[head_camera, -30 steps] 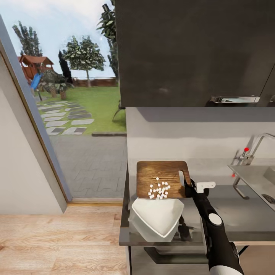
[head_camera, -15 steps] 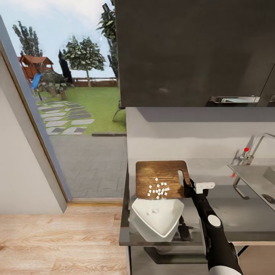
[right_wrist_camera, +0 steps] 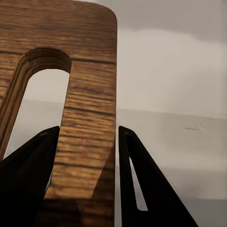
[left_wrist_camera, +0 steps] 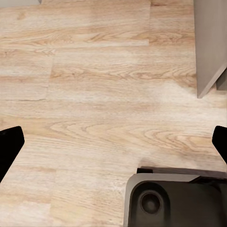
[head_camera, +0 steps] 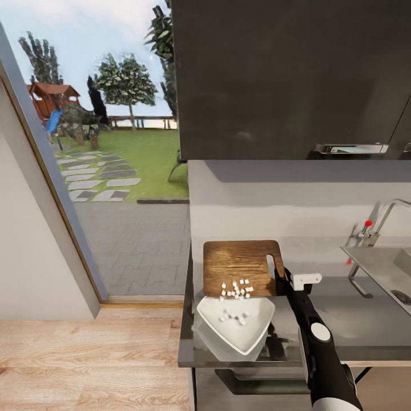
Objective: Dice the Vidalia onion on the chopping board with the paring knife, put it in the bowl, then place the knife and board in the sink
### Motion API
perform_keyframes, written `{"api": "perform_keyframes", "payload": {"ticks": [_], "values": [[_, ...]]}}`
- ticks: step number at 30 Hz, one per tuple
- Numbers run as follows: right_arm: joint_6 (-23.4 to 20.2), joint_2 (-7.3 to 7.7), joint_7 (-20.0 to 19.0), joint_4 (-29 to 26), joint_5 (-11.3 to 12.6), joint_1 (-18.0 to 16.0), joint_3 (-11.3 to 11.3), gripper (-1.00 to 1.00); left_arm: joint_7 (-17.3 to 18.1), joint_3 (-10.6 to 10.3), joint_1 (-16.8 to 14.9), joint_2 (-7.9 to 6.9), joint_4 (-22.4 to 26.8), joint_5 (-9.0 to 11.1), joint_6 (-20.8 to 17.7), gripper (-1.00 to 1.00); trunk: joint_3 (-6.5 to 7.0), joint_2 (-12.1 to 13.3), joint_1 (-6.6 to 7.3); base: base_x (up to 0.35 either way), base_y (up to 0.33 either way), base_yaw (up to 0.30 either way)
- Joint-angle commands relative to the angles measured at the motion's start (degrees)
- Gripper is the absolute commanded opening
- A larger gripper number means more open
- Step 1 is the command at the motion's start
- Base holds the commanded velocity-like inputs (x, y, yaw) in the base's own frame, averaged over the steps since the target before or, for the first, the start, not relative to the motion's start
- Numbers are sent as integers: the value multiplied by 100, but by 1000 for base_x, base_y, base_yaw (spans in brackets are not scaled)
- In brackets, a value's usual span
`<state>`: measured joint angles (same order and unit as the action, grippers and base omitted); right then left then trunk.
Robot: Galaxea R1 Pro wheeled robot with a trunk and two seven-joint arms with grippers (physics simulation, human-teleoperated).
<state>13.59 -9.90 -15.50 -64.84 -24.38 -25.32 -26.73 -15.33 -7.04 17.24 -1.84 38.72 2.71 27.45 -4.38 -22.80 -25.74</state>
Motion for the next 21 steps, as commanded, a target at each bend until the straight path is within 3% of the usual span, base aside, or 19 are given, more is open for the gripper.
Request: {"api": "perform_keyframes", "payload": {"ticks": [1, 21], "values": [[30, -9, -40, -3, -48, -8, -32, -100, -49, -46, -1, -10, 6, 28, 6, 100, -11, -12, -4, 0, 0, 0], [39, -9, -40, -3, -50, -8, -34, -100, -41, -52, -1, 12, -158, 17, 6, 100, -11, -12, -4, 0, 0, 0]]}}
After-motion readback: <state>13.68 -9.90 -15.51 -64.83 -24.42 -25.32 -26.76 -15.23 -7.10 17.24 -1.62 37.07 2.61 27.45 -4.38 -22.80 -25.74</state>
